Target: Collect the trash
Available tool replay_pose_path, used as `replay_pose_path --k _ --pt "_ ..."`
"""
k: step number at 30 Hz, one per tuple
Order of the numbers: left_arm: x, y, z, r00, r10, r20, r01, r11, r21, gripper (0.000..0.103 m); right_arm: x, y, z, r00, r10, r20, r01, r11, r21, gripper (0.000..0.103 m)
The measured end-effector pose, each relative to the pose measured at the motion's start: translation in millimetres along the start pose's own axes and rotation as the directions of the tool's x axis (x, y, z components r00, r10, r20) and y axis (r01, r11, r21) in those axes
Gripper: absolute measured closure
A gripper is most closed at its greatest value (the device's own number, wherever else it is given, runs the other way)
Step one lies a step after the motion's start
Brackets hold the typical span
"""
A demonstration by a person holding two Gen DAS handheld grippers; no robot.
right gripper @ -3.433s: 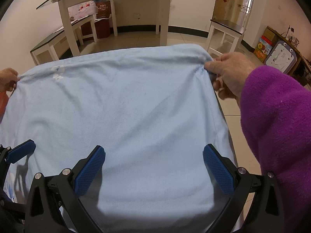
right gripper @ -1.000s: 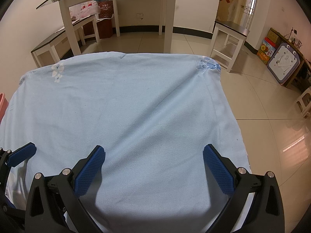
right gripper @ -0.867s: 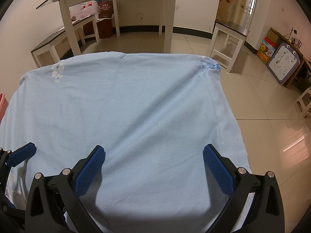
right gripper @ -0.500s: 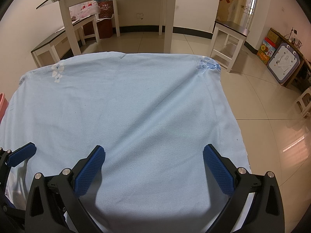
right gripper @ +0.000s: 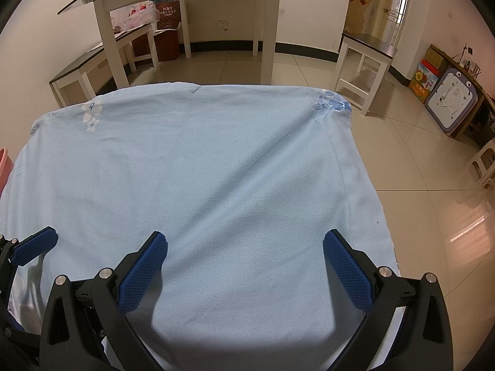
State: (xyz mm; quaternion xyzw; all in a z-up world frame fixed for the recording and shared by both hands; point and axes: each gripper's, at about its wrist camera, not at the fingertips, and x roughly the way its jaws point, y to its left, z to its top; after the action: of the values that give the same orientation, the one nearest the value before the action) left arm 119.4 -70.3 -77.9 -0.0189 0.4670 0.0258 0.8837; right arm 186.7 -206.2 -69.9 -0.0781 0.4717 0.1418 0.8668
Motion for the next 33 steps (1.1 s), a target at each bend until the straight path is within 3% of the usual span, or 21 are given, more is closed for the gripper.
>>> replay_pose_path --k 33 --pt "0.0 -0.8 0.8 1.000 0.000 0.000 0.000 1.000 0.000 0.011 0.4 -0.1 0.9 1.000 0.000 0.000 0.000 1.000 0.000 0.003"
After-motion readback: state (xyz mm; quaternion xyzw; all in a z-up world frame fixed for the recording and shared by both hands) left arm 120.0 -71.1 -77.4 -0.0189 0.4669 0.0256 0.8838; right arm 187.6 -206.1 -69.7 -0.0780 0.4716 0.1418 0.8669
